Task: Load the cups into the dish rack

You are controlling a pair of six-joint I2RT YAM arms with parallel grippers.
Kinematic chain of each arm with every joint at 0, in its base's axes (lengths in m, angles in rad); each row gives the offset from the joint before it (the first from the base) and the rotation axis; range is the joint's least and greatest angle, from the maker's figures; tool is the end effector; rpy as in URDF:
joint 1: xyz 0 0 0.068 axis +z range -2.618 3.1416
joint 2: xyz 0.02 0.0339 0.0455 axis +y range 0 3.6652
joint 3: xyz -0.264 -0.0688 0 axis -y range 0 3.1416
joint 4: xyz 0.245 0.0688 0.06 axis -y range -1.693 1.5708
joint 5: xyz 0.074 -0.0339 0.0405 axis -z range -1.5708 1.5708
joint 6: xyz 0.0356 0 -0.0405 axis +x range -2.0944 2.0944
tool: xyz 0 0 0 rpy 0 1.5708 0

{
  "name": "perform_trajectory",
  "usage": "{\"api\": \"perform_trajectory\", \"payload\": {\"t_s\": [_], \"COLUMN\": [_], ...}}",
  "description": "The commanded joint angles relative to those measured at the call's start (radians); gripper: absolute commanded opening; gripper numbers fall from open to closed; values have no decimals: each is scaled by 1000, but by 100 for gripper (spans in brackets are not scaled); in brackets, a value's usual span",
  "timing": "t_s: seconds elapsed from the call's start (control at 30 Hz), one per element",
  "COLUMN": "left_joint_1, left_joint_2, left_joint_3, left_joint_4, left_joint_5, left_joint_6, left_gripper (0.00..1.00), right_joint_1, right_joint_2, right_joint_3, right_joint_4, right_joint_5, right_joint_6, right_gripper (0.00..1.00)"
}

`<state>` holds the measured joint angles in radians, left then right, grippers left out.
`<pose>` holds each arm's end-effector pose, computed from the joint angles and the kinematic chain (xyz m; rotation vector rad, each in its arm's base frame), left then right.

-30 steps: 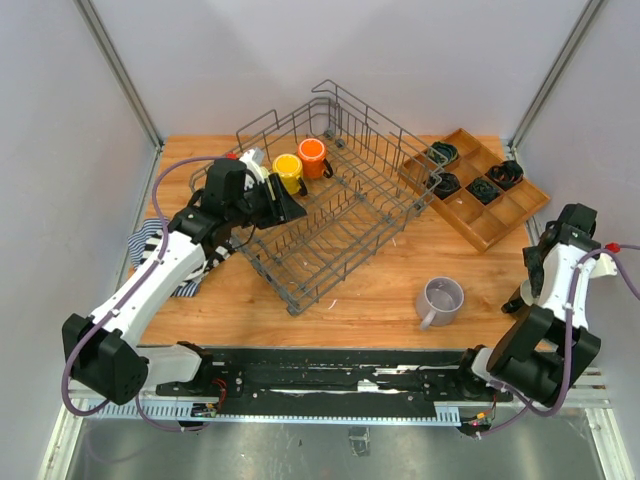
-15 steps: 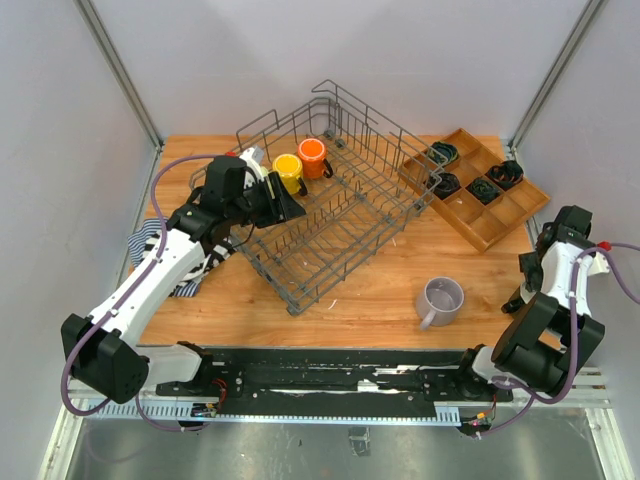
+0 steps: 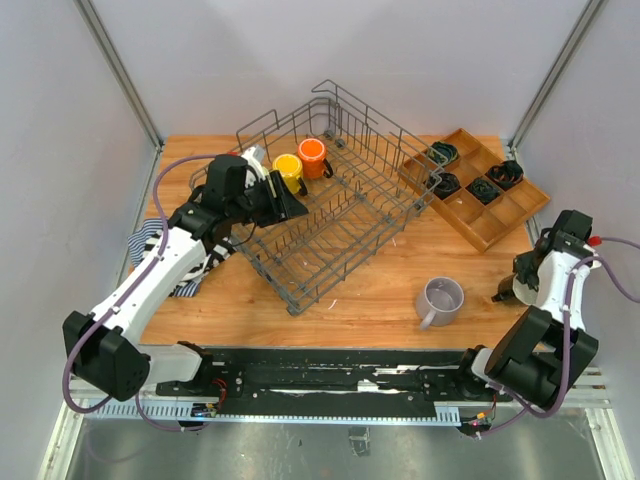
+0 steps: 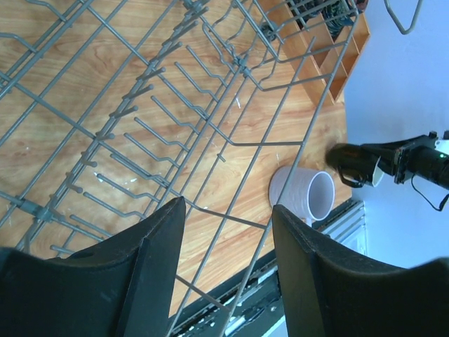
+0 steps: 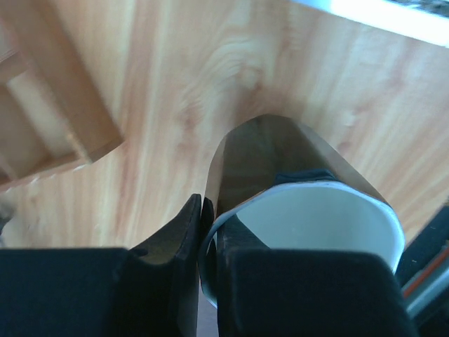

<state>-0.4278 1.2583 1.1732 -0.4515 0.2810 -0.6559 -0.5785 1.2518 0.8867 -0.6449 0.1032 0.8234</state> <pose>0.2516 -0.1256 0.3484 -0.0753 2.2283 -0.9211 0.2037 -0.1374 0.2401 1.6885 1.9414 -0.0414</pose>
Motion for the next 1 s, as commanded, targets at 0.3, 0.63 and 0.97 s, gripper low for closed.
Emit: {"api": "perform_trajectory", "payload": {"t_s": [0.3, 0.63, 0.97], "left_joint_1": [-5, -5, -36], "left_joint_2": [42, 82, 147], "left_joint_3": [1, -39, 10], "left_joint_4": [187, 379, 623], "left_joint_5": [223, 385, 449], "left_joint_6": [-111, -183, -223], "left_gripper": [58, 59, 59], "right_joint_1": [45, 267, 456], "right_joint_2": [-116, -277, -182], "right_joint_3": [178, 222, 398], "right_joint_4": [100, 540, 777], "right_joint_5": [-492, -650, -773], "right_joint_6": [-36, 81, 293], "right_gripper": [1, 1, 1]}}
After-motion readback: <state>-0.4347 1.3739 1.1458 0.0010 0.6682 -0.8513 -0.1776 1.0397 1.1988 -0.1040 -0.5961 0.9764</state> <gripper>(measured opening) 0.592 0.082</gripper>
